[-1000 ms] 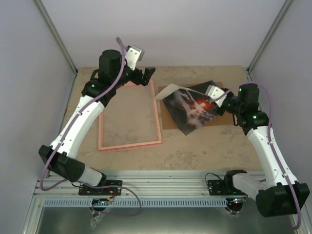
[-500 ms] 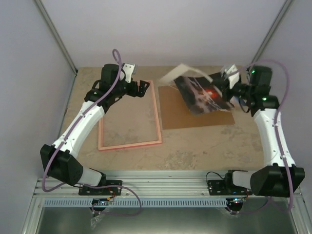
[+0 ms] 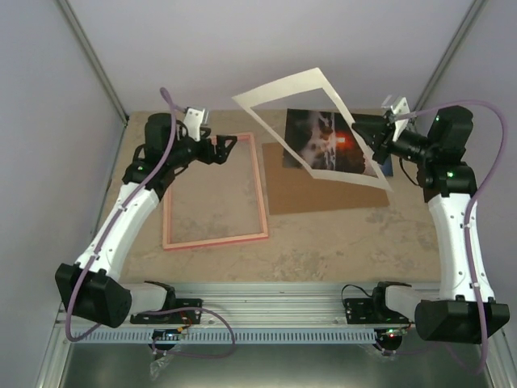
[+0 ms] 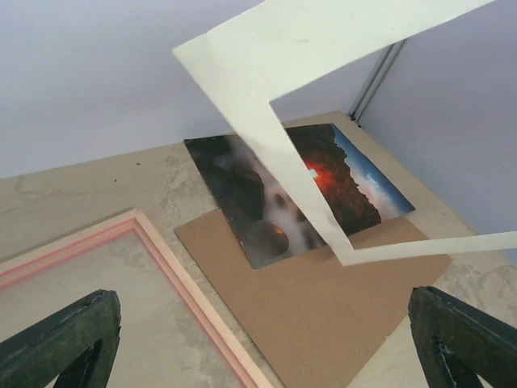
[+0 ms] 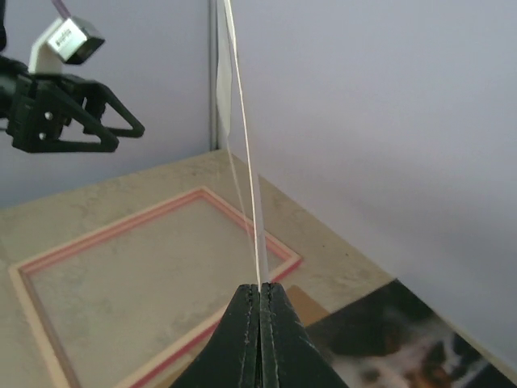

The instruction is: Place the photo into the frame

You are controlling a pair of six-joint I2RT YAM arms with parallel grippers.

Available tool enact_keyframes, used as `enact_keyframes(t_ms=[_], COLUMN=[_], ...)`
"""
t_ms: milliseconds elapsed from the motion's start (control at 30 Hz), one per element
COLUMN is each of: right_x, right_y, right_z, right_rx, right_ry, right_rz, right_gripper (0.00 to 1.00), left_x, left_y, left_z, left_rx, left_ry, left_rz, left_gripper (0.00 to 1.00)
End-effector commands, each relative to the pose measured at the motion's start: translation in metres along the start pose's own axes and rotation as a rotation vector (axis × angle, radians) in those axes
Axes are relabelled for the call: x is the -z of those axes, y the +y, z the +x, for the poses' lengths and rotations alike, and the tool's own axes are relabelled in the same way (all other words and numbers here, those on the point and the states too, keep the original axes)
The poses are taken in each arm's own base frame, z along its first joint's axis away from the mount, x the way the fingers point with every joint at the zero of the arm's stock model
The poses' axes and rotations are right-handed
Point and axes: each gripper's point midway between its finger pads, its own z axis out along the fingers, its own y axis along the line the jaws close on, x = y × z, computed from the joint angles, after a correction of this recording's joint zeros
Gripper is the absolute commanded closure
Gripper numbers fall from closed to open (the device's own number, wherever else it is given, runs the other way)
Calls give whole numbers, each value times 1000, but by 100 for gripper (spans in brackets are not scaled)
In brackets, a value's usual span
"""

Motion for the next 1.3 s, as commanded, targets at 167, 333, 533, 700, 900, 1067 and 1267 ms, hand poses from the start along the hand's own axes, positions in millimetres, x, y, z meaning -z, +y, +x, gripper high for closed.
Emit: enact_keyframes(t_ms=[167, 333, 533, 700, 900, 1067, 1267], right_x=[11, 5, -18, -42, -90, -144, -215], right_y=[28, 35, 32, 48, 75, 83, 56], right_z=[-65, -72, -76, -85, -79, -72, -9], right_rx=[-30, -48, -160, -205, -392, -589, -953], right_ry=[-181, -210, -231, -241, -230, -200, -64], right_rz=[-140, -191, -266, -360, -497, -596, -558], right_gripper=[99, 99, 99, 99, 99, 99, 99], left_x=[37, 50, 67, 93, 168, 208, 225], left_y=[-32, -26, 6, 54, 165, 193, 202], left_z=[-16, -31, -41, -37, -36, -37, -34], left_rx=[-64, -36, 51, 120, 357, 399, 381], left_ry=[-100, -155, -180, -235, -404, -467, -466], left_rz=[226, 206, 132, -41, -472, -611, -688], left_gripper=[1, 1, 2, 4, 7, 8, 8])
